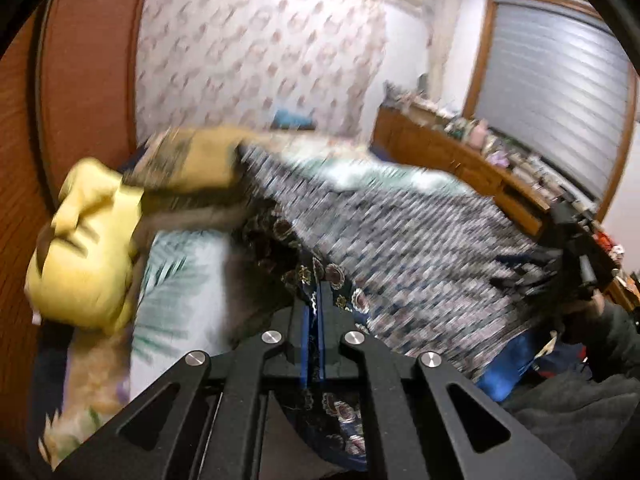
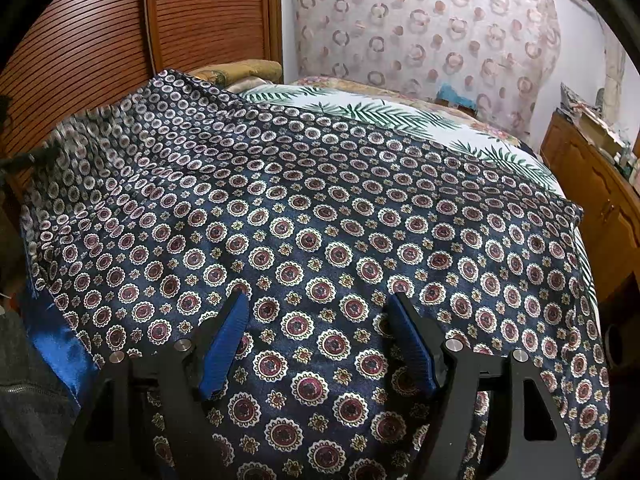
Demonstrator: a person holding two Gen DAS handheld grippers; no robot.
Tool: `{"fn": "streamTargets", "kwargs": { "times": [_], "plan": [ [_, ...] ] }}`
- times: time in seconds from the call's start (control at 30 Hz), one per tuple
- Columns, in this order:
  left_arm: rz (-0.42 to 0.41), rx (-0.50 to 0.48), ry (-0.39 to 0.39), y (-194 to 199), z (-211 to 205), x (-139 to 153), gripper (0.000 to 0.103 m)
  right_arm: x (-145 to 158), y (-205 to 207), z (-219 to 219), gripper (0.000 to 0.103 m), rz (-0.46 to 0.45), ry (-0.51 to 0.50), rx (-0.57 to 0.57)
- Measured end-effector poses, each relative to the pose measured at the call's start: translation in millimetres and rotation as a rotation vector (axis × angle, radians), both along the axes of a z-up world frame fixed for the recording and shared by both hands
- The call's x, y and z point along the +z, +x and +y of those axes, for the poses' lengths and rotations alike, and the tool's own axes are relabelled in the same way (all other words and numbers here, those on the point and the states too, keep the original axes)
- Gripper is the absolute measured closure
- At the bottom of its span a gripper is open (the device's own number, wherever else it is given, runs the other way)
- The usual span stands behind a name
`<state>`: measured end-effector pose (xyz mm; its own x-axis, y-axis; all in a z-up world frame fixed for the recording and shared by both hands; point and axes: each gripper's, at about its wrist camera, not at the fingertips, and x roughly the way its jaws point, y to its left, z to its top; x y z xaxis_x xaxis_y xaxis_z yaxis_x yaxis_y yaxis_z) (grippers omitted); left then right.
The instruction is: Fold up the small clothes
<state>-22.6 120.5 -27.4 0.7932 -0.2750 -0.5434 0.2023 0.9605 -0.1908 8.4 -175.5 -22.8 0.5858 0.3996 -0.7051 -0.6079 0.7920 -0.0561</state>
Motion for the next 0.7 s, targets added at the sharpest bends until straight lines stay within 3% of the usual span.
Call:
{"fn": "streamTargets", "kwargs": {
  "times": [0.33,0.7],
  "plan": [
    [-0.143,-0.185,-0.005,42.6,-61.5,64.0,0.1,36.8,-19.5,-31.3,0.029,-0.066,0.064,-0.071],
    [-0.138,-0.431,0.033,104.5,-164.5,93.9,0.1,60.3,-51.5,-86.3,0.029,-0.147,0.092,-0.181]
  ]
}}
